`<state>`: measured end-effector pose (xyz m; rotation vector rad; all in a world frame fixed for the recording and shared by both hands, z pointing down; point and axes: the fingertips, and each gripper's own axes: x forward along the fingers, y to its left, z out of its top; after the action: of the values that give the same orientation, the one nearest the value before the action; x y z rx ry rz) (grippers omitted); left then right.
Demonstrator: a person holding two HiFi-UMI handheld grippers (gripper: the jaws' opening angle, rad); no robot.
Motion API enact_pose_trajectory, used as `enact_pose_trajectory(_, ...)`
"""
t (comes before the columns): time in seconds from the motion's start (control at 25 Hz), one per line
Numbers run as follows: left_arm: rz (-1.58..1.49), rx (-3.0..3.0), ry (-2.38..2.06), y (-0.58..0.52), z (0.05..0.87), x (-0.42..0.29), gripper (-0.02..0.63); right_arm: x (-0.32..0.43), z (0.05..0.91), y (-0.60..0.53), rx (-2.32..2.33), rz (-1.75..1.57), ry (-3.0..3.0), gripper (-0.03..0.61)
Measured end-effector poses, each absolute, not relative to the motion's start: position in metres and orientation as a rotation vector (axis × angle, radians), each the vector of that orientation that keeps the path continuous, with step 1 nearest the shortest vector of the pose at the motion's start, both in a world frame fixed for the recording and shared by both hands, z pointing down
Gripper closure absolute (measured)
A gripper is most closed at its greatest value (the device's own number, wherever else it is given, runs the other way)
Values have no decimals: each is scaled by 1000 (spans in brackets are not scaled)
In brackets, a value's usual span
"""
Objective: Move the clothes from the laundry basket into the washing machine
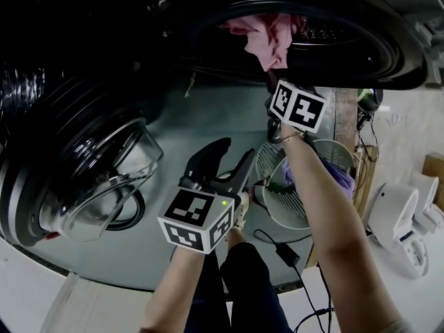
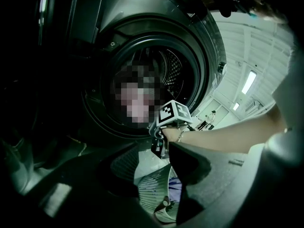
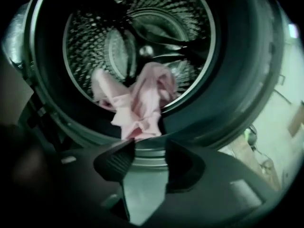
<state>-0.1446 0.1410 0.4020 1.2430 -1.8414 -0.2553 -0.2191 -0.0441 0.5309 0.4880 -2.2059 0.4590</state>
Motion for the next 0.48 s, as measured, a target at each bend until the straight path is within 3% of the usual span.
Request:
enact_pose_trajectory(0.04,-255,1245,-1841,142,403,-145,406,-217,530,-49,533,467,-2201,381)
enact_pose_trajectory(0.08,-255,1245,-1842,143,403,-145,407,-215,530,-52,556,472,-2200,394)
enact_pose_trajectory(0.24,-260,1233,-1842,148,407,-145,405,-224,519,-46,505,352,-2257,387)
enact_pose_trajectory(0.4,-259,1239,-1834,148,408,-143,406,-246,520,-44,445,279,-2268,314)
enact_pose_trajectory(0.48,-254,1246,-1832,147,408,-144,407,-255,527,-46,415,271,-2222,351)
